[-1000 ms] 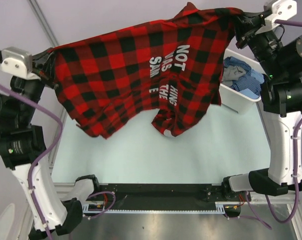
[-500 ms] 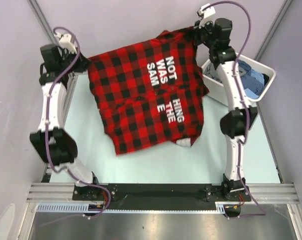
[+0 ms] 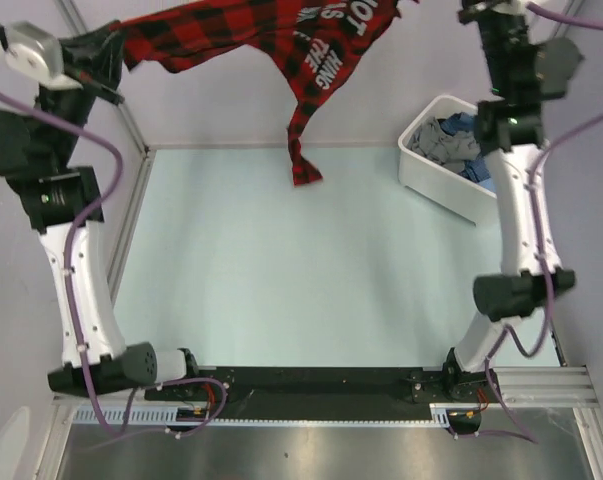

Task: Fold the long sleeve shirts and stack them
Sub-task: Flatten the shirt out

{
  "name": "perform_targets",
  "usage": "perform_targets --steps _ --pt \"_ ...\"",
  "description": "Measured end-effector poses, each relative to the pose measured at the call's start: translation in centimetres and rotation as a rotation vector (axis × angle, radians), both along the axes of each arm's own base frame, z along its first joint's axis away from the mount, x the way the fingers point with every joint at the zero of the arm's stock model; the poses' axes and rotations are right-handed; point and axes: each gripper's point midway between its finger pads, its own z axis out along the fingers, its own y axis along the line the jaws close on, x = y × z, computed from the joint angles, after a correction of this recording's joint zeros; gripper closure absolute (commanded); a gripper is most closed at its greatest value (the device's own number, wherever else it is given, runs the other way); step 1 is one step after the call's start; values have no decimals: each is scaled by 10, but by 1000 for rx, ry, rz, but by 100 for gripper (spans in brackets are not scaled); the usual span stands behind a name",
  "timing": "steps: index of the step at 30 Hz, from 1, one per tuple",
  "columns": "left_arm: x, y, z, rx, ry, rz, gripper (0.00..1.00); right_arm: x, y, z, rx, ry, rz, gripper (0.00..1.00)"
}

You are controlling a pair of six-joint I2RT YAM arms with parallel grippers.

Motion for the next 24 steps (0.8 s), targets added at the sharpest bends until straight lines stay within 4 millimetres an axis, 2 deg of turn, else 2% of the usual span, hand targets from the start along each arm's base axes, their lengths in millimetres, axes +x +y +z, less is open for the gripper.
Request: perform_targets --steps 1,2,3,4,5,6,7,9,10,11,12,14,15,16,18,21,24 --pt "-11 -5 -7 52 -23 -1 100 -16 -5 2 -30 -12 -1 100" --pt "-15 -8 -19 107 -40 3 100 -19 -7 -8 -64 4 -3 100" --pt "-12 -9 -36 145 -23 6 100 -27 -7 -19 -106 17 1 100" --pt "-2 -6 -65 193 8 17 100 -29 -4 -34 -146 48 9 100" --pt "18 -2 -115 244 100 15 100 -21 1 -62 -197 104 19 100" --pt "30 2 -144 260 162 14 100 -12 7 -93 -244 168 32 100" --pt "41 6 -179 288 226 14 100 0 13 -136 -292 266 53 100" --pt "63 17 -294 328 465 -1 100 24 23 -240 -396 490 97 100" --pt "59 20 -355 348 595 -18 100 32 25 -308 -449 628 115 100" --pt "47 21 -408 368 715 -41 100 29 26 -378 -501 784 142 100" --pt "31 20 -451 390 811 -65 100 18 26 -441 -554 921 170 100" --pt "4 17 -501 445 911 -104 100 -17 24 -526 -639 1122 225 100" --pt "-7 16 -516 472 939 -119 100 -37 22 -556 -684 1203 252 100" --pt "-17 16 -529 509 958 -128 100 -52 22 -576 -726 1254 276 100" --pt "-29 17 -543 567 975 -138 100 -65 24 -587 -792 1276 301 100" --pt "-36 22 -551 649 980 -140 100 -65 24 -576 -850 1258 307 100" --pt "-46 23 -553 717 988 -163 100 -60 21 -547 -886 1239 304 100"
